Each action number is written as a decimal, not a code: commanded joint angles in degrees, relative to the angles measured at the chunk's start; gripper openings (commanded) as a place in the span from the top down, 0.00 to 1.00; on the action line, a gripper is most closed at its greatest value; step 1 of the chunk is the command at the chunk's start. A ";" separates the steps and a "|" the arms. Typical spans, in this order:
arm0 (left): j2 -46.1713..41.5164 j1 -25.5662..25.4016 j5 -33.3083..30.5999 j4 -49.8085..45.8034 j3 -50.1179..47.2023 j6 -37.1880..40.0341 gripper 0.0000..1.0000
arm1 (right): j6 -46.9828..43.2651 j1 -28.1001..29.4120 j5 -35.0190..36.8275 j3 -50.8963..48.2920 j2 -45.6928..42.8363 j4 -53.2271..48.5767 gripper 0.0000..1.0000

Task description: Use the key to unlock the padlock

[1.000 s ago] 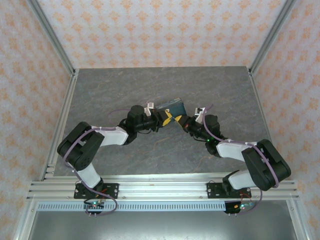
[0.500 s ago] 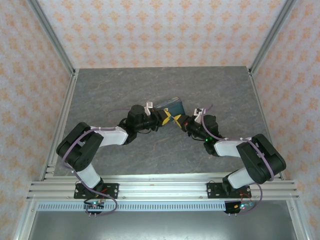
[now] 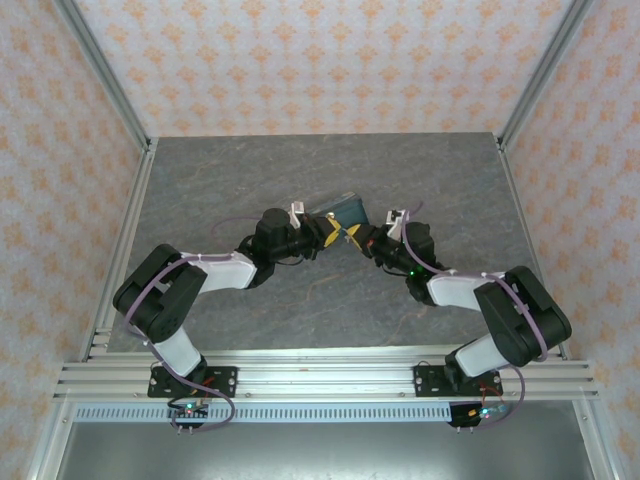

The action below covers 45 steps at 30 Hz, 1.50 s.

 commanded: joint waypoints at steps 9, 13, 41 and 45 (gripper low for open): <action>-0.24 -3.57 5.54 3.62 1.60 -3.30 1.00 | -2.14 -1.43 -2.37 3.54 3.12 1.08 1.00; -0.30 -3.66 3.84 5.06 1.35 -5.49 1.00 | -0.63 -1.56 -2.63 3.64 3.61 2.13 1.00; -0.88 -3.93 0.69 5.72 0.88 -9.09 1.00 | 11.00 -2.72 -6.18 7.77 5.52 4.69 1.00; -0.77 -3.92 0.44 5.84 0.89 -9.27 1.00 | 11.06 -2.63 -6.89 8.30 5.73 3.80 1.00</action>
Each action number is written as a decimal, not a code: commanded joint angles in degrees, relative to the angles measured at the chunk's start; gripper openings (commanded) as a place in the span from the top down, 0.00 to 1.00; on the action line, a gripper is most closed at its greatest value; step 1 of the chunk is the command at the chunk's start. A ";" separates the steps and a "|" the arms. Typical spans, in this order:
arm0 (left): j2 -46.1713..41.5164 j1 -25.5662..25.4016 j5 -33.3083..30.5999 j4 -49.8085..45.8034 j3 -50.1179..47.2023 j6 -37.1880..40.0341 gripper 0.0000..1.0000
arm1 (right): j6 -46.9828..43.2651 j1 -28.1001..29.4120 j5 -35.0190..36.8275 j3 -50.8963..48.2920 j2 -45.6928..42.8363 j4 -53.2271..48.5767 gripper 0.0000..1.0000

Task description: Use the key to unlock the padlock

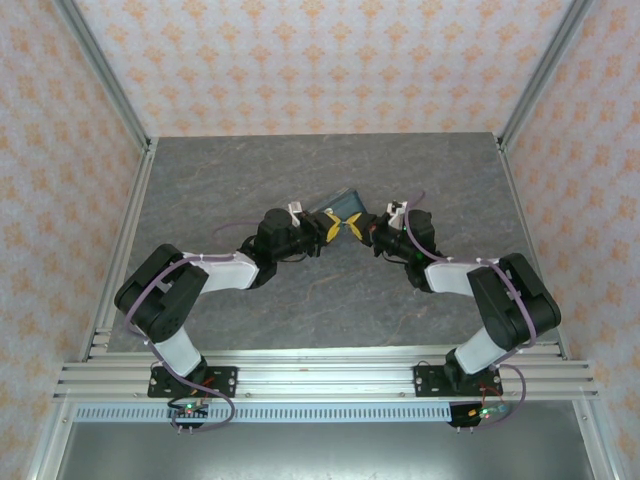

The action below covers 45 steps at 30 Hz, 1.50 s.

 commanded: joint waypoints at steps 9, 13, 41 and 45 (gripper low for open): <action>-0.58 -3.14 4.93 3.91 0.71 -0.28 1.00 | 1.33 2.90 -1.37 3.59 1.41 2.93 1.00; 0.41 -3.92 5.20 3.96 1.72 -0.31 1.00 | 1.47 4.63 -0.97 5.20 2.64 3.20 1.00; 1.94 -4.93 4.90 6.24 1.40 -1.42 1.00 | -10.60 5.08 -6.93 8.37 3.70 0.50 1.00; 1.93 -4.89 4.86 6.07 1.54 -1.61 1.00 | -17.56 5.07 -7.60 8.22 1.26 -3.12 1.00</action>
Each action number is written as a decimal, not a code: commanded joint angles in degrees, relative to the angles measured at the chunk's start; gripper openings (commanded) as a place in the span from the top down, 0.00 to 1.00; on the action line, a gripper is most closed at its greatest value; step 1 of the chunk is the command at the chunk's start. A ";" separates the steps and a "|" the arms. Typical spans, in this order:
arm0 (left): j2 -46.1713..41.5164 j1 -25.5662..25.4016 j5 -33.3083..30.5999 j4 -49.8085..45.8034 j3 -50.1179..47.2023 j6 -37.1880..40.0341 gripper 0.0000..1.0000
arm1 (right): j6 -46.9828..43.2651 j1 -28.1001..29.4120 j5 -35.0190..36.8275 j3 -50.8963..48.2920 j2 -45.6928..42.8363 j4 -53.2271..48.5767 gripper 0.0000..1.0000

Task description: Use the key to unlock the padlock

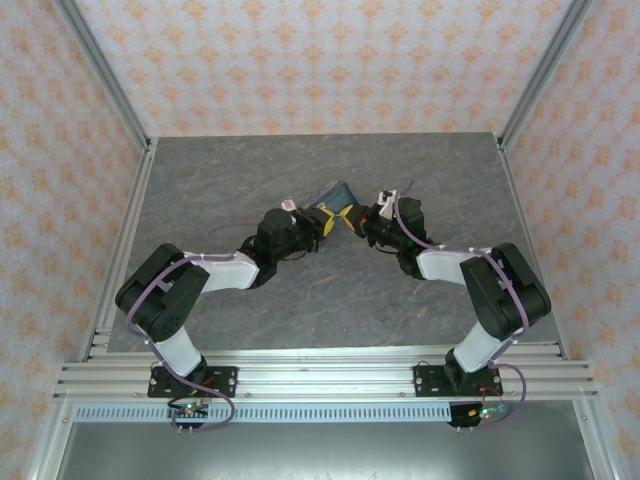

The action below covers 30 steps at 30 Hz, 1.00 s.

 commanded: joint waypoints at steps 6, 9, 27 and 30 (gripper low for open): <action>1.52 -4.93 11.14 6.48 1.35 -2.49 1.00 | -10.59 3.57 -9.16 -0.07 -3.32 2.44 1.00; 1.72 -4.98 10.65 8.02 1.23 -3.50 1.00 | -9.01 3.57 -8.81 -1.14 -2.56 5.20 1.00; 3.50 -5.81 11.39 5.93 3.15 1.45 1.00 | 18.72 6.31 -7.79 2.65 1.64 15.37 1.00; 3.63 -5.81 11.57 5.64 3.43 1.70 1.00 | 17.19 6.35 -8.55 3.11 1.57 13.18 1.00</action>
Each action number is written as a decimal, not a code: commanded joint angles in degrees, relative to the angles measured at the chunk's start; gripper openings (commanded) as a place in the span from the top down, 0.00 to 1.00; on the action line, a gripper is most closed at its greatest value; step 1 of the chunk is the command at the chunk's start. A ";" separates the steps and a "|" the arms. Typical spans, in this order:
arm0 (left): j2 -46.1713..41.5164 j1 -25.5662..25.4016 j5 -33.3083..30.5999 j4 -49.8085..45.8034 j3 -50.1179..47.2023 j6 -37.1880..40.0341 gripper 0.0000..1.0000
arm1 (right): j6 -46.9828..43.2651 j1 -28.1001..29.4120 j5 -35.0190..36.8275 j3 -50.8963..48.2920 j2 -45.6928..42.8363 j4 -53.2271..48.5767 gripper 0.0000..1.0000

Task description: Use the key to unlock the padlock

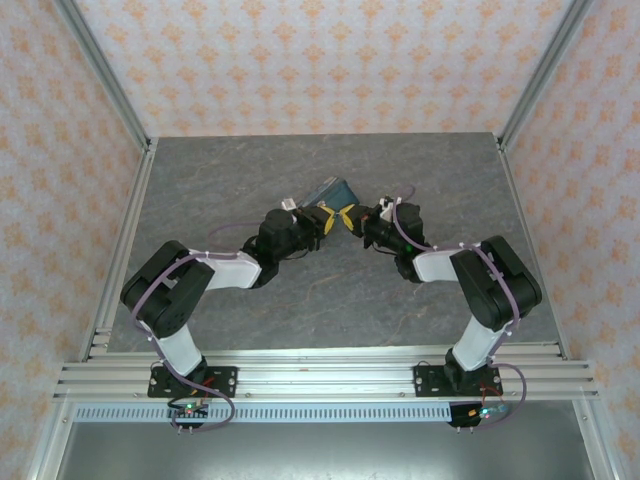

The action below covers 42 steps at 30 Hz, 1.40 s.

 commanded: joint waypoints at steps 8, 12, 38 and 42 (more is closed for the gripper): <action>2.54 -6.79 13.81 1.71 4.00 2.19 1.00 | -4.25 8.53 -9.17 6.52 -2.27 -0.40 1.00; 1.39 -6.35 12.77 1.53 1.84 2.64 1.00 | -8.15 7.77 -7.21 4.33 -4.41 -4.98 1.00; 4.01 -2.08 11.35 -1.77 -0.35 8.39 1.00 | -17.05 2.22 -6.62 -3.19 -15.62 -19.78 0.25; 4.36 -0.61 12.10 -3.16 -0.58 10.78 1.00 | -22.26 1.73 -7.14 -5.25 -17.41 -27.14 0.18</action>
